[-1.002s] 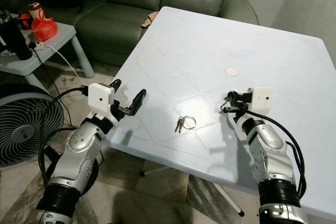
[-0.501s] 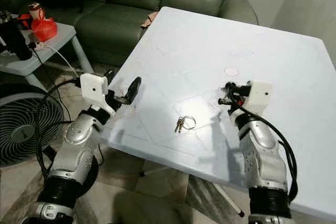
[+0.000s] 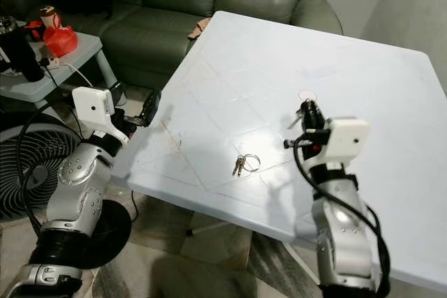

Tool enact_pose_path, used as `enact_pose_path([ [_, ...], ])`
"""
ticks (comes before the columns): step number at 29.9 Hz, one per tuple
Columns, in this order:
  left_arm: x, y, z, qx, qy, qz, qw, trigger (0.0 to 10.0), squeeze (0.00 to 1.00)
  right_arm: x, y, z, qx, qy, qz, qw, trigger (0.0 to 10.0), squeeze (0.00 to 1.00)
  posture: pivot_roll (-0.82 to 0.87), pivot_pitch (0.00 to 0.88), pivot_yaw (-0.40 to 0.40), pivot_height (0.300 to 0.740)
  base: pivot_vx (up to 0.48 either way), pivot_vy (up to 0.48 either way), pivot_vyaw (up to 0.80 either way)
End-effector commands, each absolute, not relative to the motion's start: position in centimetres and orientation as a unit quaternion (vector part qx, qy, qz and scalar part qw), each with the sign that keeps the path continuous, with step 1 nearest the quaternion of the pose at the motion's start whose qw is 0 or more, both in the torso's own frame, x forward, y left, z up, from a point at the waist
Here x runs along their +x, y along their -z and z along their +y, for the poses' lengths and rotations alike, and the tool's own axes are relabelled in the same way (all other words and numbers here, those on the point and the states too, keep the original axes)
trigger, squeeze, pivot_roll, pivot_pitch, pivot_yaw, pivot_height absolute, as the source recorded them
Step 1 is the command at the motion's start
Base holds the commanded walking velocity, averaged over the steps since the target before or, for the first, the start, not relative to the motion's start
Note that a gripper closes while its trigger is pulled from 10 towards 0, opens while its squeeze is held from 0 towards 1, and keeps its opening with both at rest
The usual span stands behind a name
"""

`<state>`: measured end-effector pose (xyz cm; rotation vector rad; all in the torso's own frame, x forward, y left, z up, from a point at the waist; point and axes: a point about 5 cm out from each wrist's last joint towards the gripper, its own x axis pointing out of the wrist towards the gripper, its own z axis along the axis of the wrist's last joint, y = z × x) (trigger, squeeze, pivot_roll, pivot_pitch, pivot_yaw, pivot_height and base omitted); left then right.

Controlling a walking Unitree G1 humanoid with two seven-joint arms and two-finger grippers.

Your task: Hang keys on a hook

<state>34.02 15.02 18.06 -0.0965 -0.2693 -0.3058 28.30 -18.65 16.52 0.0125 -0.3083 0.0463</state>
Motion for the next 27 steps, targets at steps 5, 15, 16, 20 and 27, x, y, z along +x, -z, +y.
enact_pose_path([
  [5,34.4,-17.8,15.8,-0.039,0.132,-0.119,0.983,10.0,0.00,28.3,-15.0,-18.9,-0.014,0.018,-0.109,0.994,10.0,0.00,0.03,0.061,-0.020,0.740,0.000,0.000,-0.31],
  [15,35.0,-17.9,15.2,-0.031,0.135,-0.113,0.984,10.0,0.00,28.9,-15.3,-18.7,-0.036,0.028,-0.113,0.993,10.0,0.00,0.03,0.047,-0.014,0.740,0.000,0.000,-0.76],
  [16,35.1,-17.9,15.2,-0.034,0.136,-0.113,0.984,10.0,0.00,29.0,-15.3,-18.6,-0.036,0.028,-0.113,0.993,10.0,0.00,0.03,0.047,-0.014,0.740,0.000,0.000,-0.76],
  [20,35.3,-17.9,15.1,-0.031,0.135,-0.113,0.984,10.0,0.00,29.1,-15.3,-18.2,-0.036,0.027,-0.114,0.992,10.0,0.00,0.03,0.045,-0.014,0.740,0.000,0.000,-0.76],
  [27,35.3,-17.8,14.1,-0.028,0.152,-0.114,0.981,10.0,0.00,29.2,-15.5,-18.3,-0.040,0.031,-0.118,0.992,10.0,0.00,0.02,0.040,-0.008,0.740,0.000,0.000,-0.76],
])
